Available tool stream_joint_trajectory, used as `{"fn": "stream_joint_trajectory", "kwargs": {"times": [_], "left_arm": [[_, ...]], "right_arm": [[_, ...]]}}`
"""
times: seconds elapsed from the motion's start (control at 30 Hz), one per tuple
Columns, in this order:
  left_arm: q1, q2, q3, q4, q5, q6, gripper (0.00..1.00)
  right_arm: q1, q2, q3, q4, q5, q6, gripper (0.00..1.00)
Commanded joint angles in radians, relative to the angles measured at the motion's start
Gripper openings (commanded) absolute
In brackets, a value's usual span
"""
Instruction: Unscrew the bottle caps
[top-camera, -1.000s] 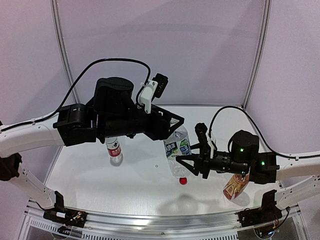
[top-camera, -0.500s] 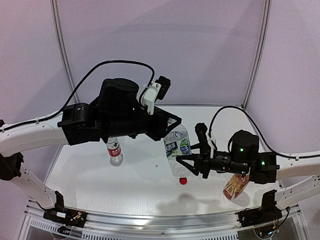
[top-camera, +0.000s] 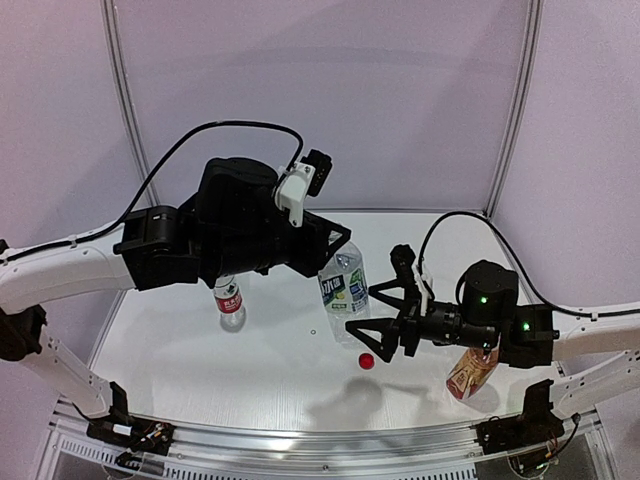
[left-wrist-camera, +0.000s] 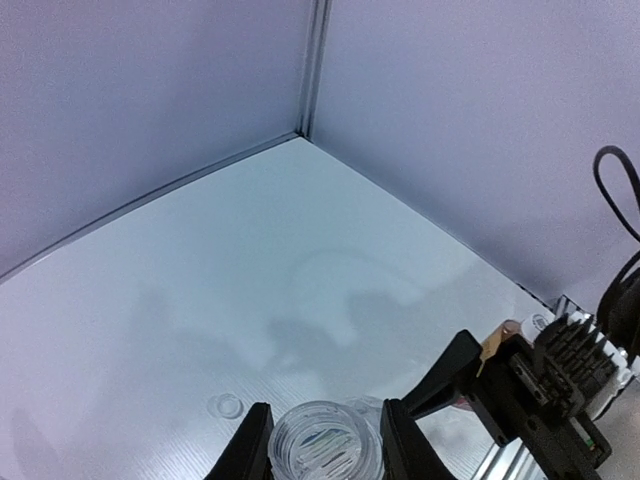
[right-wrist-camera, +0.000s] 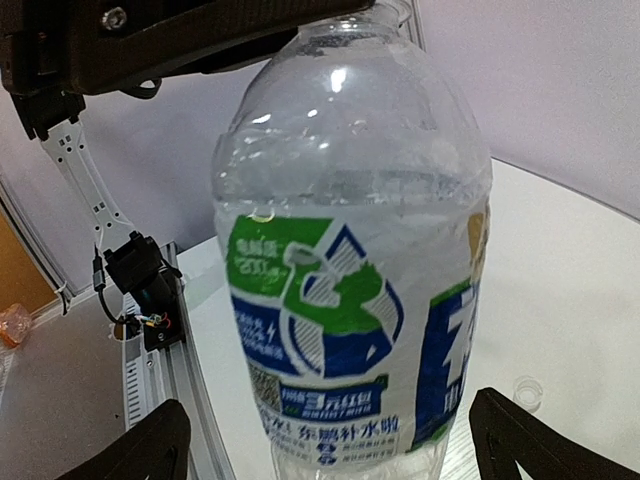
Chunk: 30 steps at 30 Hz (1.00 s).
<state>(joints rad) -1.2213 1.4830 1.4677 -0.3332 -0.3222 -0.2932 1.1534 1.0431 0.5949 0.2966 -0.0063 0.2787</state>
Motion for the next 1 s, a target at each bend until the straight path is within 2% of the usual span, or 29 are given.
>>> {"fn": "stream_joint_trajectory", "kwargs": {"times": [0.0,0.2,0.33,0.5,0.8,0.97], "left_arm": [[0.017,-0.035,0.009,-0.030,-0.157,0.043,0.15],[0.045,-0.026,-0.060,0.024,-0.352,0.109,0.16],[0.086,-0.008,-0.111,0.088,-0.403,0.133,0.19],[0.113,0.043,-0.189,0.291,-0.541,0.245,0.19],[0.205,0.203,-0.198,0.485,-0.583,0.287,0.17],[0.253,0.246,-0.235,0.557,-0.510,0.255,0.18]], "right_arm": [[-0.001,0.010,0.034,-0.011,0.036,0.000,0.99],[-0.001,0.018,0.042,-0.033,0.083,0.002,0.99],[-0.002,0.010,0.044,-0.050,0.129,0.006,0.99],[-0.001,-0.017,0.033,-0.060,0.179,0.014,0.99],[-0.001,-0.038,0.026,-0.062,0.186,0.017,0.99],[-0.001,-0.035,0.026,-0.059,0.186,0.020,0.99]]}}
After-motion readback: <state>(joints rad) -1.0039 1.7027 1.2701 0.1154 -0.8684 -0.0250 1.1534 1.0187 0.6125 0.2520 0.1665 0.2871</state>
